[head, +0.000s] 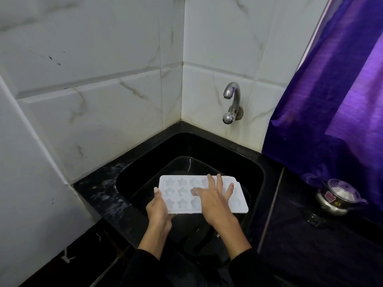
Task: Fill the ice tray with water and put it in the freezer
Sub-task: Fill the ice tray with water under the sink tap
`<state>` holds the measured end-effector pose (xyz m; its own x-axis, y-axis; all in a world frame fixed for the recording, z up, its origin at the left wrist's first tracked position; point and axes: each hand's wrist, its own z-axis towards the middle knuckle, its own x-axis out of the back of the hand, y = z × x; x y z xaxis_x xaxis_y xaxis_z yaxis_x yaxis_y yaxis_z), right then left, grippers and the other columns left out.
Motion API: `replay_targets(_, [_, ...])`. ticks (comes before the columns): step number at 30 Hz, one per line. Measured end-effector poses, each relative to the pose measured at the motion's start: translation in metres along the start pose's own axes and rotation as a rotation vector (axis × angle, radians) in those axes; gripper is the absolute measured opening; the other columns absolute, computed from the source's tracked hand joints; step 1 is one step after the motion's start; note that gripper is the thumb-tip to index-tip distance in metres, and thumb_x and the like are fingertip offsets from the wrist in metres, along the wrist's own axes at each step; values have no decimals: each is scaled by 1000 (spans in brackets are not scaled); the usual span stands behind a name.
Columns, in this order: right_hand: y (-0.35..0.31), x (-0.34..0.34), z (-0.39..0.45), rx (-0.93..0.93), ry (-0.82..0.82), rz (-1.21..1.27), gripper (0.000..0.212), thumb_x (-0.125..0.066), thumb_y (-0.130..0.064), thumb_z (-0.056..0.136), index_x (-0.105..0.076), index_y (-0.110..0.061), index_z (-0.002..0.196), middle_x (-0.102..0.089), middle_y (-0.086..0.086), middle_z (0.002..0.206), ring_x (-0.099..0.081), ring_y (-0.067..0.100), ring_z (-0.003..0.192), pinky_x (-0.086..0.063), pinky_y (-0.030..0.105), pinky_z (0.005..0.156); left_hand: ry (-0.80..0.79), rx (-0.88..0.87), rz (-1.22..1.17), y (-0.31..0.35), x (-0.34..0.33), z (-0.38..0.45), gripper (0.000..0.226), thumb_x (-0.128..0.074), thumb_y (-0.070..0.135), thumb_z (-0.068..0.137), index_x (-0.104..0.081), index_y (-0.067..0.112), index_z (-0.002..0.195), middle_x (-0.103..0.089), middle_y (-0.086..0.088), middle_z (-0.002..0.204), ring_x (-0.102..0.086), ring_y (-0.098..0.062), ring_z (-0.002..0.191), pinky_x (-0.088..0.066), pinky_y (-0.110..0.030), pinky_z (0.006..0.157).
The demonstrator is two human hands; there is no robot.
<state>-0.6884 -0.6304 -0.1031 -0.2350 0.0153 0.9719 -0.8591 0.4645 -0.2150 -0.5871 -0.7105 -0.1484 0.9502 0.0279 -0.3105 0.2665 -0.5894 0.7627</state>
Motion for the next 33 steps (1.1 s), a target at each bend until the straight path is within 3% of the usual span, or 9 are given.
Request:
replay_targets(5, [-1,-4,3,1,0,-13,71,-53,18,80,-51,-31,132,-3,15,160,20,39,145,16,65,111,3,4,-5,1,-1,1,38,-39,44,100,-58,11,105,-67,-9,96,-66,-28,87,-53,-41,69])
replay_targets(9, [0,0,3,-4,-14,-18,71,-50,20,78,-52,-28,130,-4,16,160,20,38,146,15,64,111,-8,0,2,-1,-1,3,38,-39,44,100,-60,13,91,-68,-10,93,-67,-28,84,-54,-40,65])
replay_targets(14, [-7,2,5,17,49,-19,67,-49,17,79,-38,-20,133,-7,15,157,14,37,147,9,64,113,-5,-9,-6,-1,-4,3,38,-40,45,99,-61,14,93,-69,-10,92,-67,-28,84,-55,-40,65])
replay_targets(22, [-17,1,10,76,36,-66,56,-56,9,85,-53,-25,129,-1,14,161,17,37,147,13,64,112,-1,-20,-7,-2,-3,1,38,-39,44,100,-61,15,89,-69,-10,92,-68,-28,82,-55,-39,64])
replay_targets(29, [-24,-5,12,110,-19,-110,59,-60,-1,90,-48,-30,139,0,14,161,17,39,146,13,65,111,11,-25,-19,-2,-5,-2,36,-40,43,100,-59,16,85,-68,-10,88,-67,-26,78,-54,-37,60])
replay_targets(33, [-22,-5,12,103,-32,-111,63,-61,4,87,-48,-31,138,-2,15,160,18,40,146,13,64,111,11,-24,-11,-2,-4,-2,35,-40,43,100,-59,16,86,-68,-10,89,-67,-26,79,-55,-38,64])
